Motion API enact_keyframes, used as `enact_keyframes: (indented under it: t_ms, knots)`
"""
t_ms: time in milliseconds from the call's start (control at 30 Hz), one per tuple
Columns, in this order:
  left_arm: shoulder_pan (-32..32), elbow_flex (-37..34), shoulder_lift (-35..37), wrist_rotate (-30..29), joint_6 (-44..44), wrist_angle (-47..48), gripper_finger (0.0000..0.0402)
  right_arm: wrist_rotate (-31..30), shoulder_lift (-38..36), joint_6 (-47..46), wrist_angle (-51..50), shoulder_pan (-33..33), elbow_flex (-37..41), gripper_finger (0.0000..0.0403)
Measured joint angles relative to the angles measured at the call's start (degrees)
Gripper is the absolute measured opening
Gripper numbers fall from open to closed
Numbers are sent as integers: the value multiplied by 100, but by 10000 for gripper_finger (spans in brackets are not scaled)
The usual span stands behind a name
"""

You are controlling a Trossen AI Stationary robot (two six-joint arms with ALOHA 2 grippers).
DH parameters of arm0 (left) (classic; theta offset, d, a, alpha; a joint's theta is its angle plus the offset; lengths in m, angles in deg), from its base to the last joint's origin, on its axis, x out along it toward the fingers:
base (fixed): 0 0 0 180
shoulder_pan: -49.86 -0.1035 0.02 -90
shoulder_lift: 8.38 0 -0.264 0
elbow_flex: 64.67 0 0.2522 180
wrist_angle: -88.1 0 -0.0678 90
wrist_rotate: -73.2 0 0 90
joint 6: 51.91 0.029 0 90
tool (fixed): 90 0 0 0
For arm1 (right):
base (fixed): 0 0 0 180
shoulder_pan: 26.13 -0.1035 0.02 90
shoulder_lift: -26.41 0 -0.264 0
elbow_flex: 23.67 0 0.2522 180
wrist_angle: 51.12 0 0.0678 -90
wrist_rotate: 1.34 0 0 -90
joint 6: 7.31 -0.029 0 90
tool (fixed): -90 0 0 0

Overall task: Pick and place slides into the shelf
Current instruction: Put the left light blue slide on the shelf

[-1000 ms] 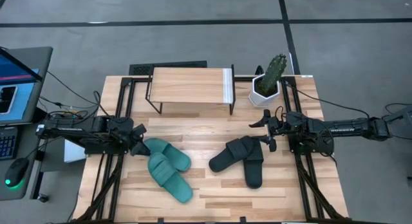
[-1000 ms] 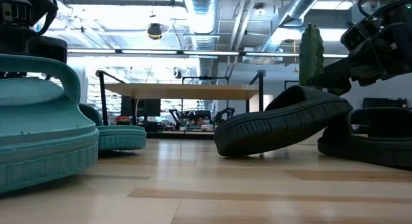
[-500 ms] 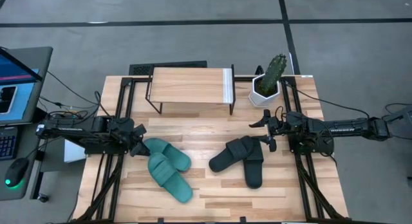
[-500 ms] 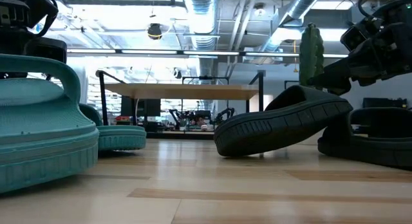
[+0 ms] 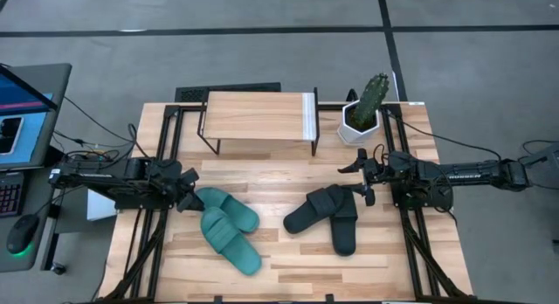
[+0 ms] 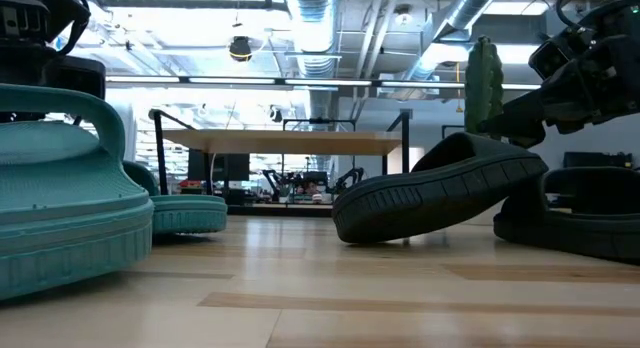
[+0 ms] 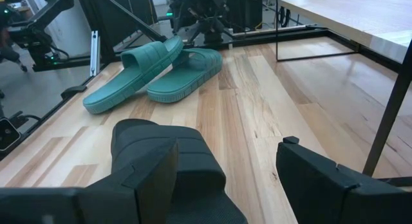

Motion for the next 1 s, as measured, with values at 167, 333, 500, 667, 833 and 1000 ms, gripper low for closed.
enact_keyframes:
  t_ms: [167,333,500,667,833,1000]
  knots:
    - [120,0,0,-59,-106,-18,195,1,2,-1,1,-2,0,249]
    - [424,0,0,-282,-241,-108,195,1,0,-1,1,-1,0,249]
    - [793,0,-2,-583,-434,-201,195,1,0,0,2,-2,0,249]
    - [1149,-2,0,-919,-588,-198,195,2,2,0,1,0,2,249]
    - [1445,-2,0,-1212,-727,-198,194,0,0,-1,2,-1,1,249]
    - [1692,-2,-91,-1413,-810,-381,195,0,0,0,0,0,0,249]
